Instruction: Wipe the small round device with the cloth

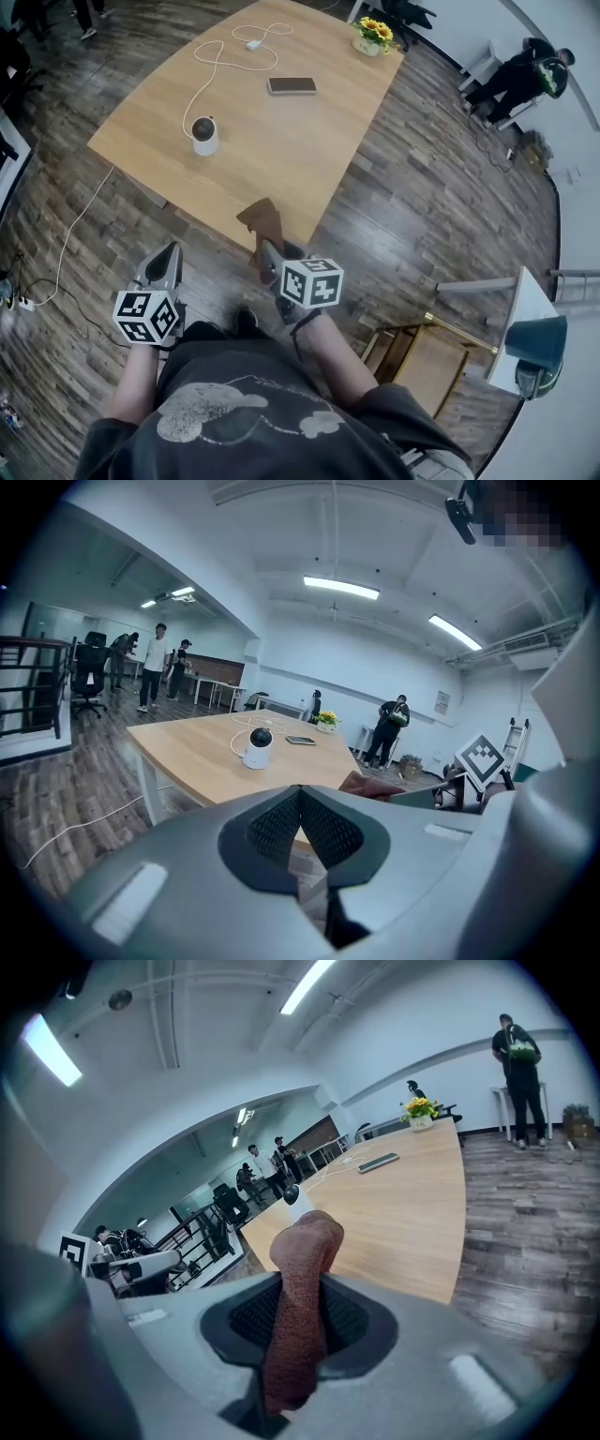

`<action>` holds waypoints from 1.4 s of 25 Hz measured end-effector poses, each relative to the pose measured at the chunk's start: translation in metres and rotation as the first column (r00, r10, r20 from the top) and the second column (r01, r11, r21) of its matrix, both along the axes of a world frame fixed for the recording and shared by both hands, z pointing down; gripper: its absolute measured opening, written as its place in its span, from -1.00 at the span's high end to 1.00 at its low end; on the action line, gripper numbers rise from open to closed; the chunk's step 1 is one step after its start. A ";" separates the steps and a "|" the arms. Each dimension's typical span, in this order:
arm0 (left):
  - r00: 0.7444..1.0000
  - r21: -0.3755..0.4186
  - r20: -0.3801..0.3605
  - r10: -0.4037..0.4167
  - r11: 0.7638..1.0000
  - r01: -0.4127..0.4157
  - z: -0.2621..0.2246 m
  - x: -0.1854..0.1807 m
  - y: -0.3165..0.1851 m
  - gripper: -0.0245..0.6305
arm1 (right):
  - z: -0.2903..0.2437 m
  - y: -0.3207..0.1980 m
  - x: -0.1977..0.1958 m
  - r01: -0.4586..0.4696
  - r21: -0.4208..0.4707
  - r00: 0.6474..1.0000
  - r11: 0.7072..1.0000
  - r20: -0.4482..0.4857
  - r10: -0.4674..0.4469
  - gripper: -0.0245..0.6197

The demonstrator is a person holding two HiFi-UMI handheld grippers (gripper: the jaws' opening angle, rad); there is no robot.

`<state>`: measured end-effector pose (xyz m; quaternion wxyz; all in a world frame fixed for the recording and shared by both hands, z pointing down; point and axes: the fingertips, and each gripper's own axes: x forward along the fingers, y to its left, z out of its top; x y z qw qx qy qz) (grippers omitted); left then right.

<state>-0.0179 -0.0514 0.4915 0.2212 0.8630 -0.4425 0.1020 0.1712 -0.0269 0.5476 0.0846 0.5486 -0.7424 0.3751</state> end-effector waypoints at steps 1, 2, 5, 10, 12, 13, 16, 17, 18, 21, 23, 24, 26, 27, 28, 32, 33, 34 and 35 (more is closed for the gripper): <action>1.000 -0.003 -0.006 0.005 1.000 -0.005 0.000 0.000 0.004 0.87 | 0.000 0.004 0.000 0.001 0.001 1.000 1.000 -0.005 -0.001 0.68; 1.000 -0.003 -0.013 0.010 1.000 -0.010 0.001 0.000 0.007 0.87 | -0.001 0.007 -0.002 0.001 0.004 1.000 1.000 -0.012 -0.001 0.68; 0.999 0.005 -0.036 0.023 1.000 -0.023 -0.001 -0.004 0.015 0.87 | -0.004 0.019 -0.008 -0.004 0.019 1.000 1.000 -0.025 0.005 0.68; 0.998 0.005 -0.057 0.032 0.999 -0.032 -0.006 -0.029 0.041 0.87 | -0.009 0.051 -0.033 -0.023 0.033 0.999 0.999 -0.026 0.024 0.68; 0.998 0.004 -0.065 0.023 1.000 -0.023 -0.007 -0.044 0.049 0.87 | -0.010 0.061 -0.048 -0.023 0.037 0.999 0.999 -0.029 0.024 0.68; 0.997 0.004 -0.068 0.022 1.000 -0.022 -0.006 -0.051 0.054 0.87 | -0.010 0.066 -0.056 -0.021 0.039 0.999 0.999 -0.031 0.022 0.68; 0.997 0.006 -0.069 0.024 1.000 -0.023 -0.004 -0.069 0.070 0.87 | -0.011 0.082 -0.077 -0.013 0.044 0.999 0.999 -0.032 0.014 0.68; 0.997 0.007 -0.073 0.023 1.000 -0.022 -0.003 -0.074 0.075 0.87 | -0.013 0.087 -0.081 -0.012 0.050 0.999 0.999 -0.036 0.014 0.68; 0.997 0.009 -0.079 0.021 1.000 -0.020 -0.004 -0.077 0.080 0.87 | -0.015 0.092 -0.084 -0.011 0.056 0.999 0.998 -0.042 0.014 0.68; 0.995 0.020 -0.097 0.021 1.000 -0.019 -0.006 -0.085 0.098 0.87 | -0.018 0.110 -0.087 -0.017 0.068 0.998 0.998 -0.062 0.021 0.68; 0.994 0.025 -0.104 0.026 0.999 -0.023 -0.007 -0.092 0.110 0.87 | -0.019 0.122 -0.091 -0.029 0.069 0.997 0.997 -0.070 0.034 0.68; 0.994 0.025 -0.106 0.028 0.999 -0.025 -0.007 -0.096 0.116 0.87 | -0.020 0.128 -0.094 -0.034 0.071 0.997 0.997 -0.072 0.040 0.68; 0.993 0.022 -0.114 0.028 0.999 -0.026 -0.006 -0.106 0.129 0.87 | -0.021 0.141 -0.102 -0.039 0.075 0.996 0.996 -0.077 0.044 0.68; 0.993 0.020 -0.119 0.027 0.999 -0.025 -0.005 -0.111 0.135 0.87 | -0.022 0.148 -0.106 -0.039 0.075 0.996 0.996 -0.081 0.045 0.68; 0.992 0.019 -0.122 0.028 0.999 -0.026 -0.004 -0.116 0.142 0.87 | -0.022 0.155 -0.109 -0.041 0.075 0.995 0.996 -0.085 0.047 0.68; 0.991 0.023 -0.124 0.040 0.999 -0.037 -0.004 -0.130 0.166 0.87 | -0.022 0.184 -0.121 -0.050 0.071 0.994 0.996 -0.093 0.057 0.68; 0.991 0.023 -0.125 0.043 0.999 -0.040 -0.004 -0.133 0.171 0.87 | -0.022 0.192 -0.124 -0.051 0.069 0.994 0.996 -0.096 0.057 0.68; 0.991 0.023 -0.127 0.045 0.999 -0.042 -0.004 -0.136 0.176 0.87 | -0.022 0.199 -0.126 -0.052 0.067 0.993 0.996 -0.100 0.058 0.68; 0.990 0.024 -0.130 0.048 0.999 -0.045 -0.003 -0.138 0.181 0.87 | -0.022 0.206 -0.129 -0.054 0.065 0.993 0.996 -0.103 0.060 0.68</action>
